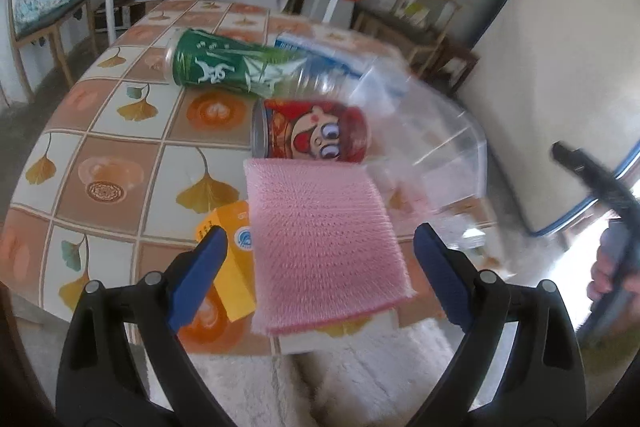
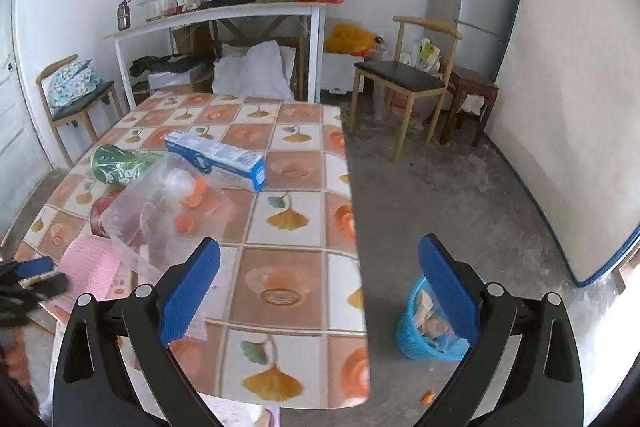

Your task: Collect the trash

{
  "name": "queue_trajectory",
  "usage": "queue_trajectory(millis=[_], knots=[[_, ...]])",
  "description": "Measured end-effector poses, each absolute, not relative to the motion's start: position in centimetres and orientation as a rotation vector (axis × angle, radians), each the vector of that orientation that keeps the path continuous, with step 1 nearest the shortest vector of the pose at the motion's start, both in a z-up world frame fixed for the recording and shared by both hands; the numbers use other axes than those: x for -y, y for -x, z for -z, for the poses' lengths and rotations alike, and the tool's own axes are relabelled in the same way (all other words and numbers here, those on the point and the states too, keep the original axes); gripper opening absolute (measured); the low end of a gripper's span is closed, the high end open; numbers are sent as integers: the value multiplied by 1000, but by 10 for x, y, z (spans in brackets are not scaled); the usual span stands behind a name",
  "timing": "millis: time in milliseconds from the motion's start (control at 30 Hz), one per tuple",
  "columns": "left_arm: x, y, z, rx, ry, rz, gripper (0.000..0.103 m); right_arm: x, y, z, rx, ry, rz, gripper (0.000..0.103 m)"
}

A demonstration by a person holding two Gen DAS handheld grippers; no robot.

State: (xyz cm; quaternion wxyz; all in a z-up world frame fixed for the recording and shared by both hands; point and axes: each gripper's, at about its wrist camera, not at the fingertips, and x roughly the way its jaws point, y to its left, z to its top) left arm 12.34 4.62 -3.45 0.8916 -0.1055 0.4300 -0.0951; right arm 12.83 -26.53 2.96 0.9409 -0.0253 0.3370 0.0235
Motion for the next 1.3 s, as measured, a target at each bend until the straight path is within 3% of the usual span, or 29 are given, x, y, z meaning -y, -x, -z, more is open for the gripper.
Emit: queue_trajectory(millis=[267,367,567,767,967,1100,1300], knots=[[-28,-135,51,-932,130,150,90,254,-139,-22,-736,-25,-145,96],[-31,-136,51,-927,134,135,83,256,-149,-16,-799,-111,-228,96],[-37,-134,50,-918,171,129,79,255,-180,9,-924,-258,-354,95],[-40,-132,49,-908,193,127,78,252,-226,50,-1083,-392,-437,71],[-43,-129,49,-903,206,129,78,248,-265,92,-1246,-483,-432,53],[-43,-126,51,-899,209,131,78,244,-272,97,-1271,-489,-444,47],[-43,-124,51,-896,212,133,77,234,-279,97,-1290,-467,-463,28]])
